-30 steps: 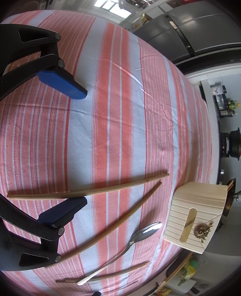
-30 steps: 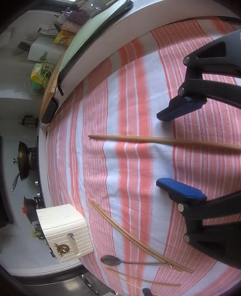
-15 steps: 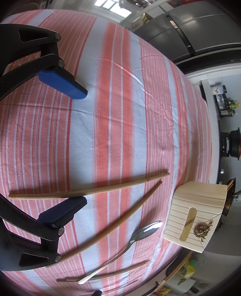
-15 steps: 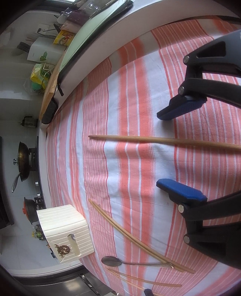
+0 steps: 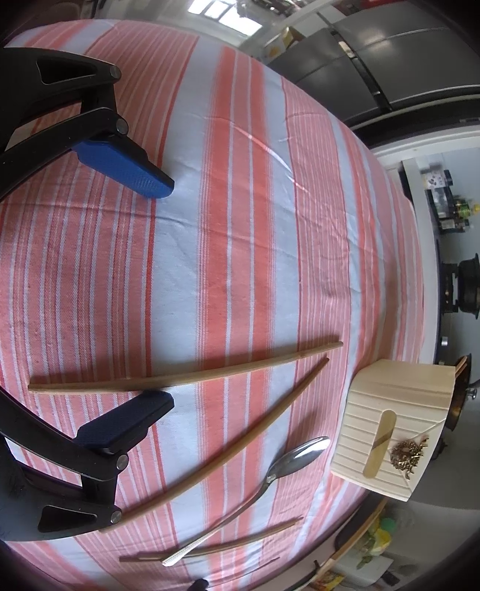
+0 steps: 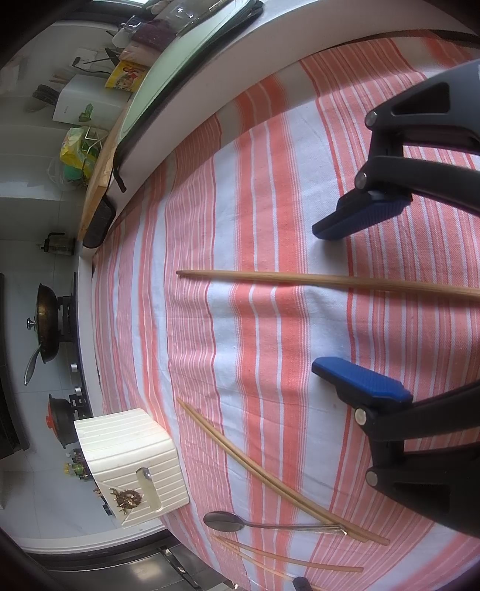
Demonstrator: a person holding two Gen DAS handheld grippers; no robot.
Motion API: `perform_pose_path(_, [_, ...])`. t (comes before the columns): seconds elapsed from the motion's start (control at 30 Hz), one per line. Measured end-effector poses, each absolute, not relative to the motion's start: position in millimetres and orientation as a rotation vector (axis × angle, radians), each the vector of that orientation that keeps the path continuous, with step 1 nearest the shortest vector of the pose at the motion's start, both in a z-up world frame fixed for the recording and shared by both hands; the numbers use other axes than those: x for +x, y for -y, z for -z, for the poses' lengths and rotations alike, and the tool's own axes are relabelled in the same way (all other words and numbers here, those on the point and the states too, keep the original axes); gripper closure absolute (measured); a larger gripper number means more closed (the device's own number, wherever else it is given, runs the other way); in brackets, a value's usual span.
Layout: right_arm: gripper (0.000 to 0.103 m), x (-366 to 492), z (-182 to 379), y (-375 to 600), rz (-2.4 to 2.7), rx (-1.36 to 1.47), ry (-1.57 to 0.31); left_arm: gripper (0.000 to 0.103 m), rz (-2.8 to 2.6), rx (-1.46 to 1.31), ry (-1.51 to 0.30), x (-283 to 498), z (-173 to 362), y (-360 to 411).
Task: Organize utensils
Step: 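Lower the right tool over a single chopstick while the left tool aligns over another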
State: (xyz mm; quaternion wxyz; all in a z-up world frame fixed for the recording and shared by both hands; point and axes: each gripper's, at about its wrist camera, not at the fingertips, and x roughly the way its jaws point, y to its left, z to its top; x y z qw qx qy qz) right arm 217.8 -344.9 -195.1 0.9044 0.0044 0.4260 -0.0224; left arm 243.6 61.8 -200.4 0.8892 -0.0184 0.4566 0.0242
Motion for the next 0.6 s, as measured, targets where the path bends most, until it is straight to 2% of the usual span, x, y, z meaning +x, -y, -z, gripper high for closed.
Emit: perform_pose_path(0.6, [0.035, 217.6, 195.3, 344.8, 0.049, 0.004, -0.88, 0.0, -0.049, -0.041, -0.939, 243.1, 200.6, -62.0])
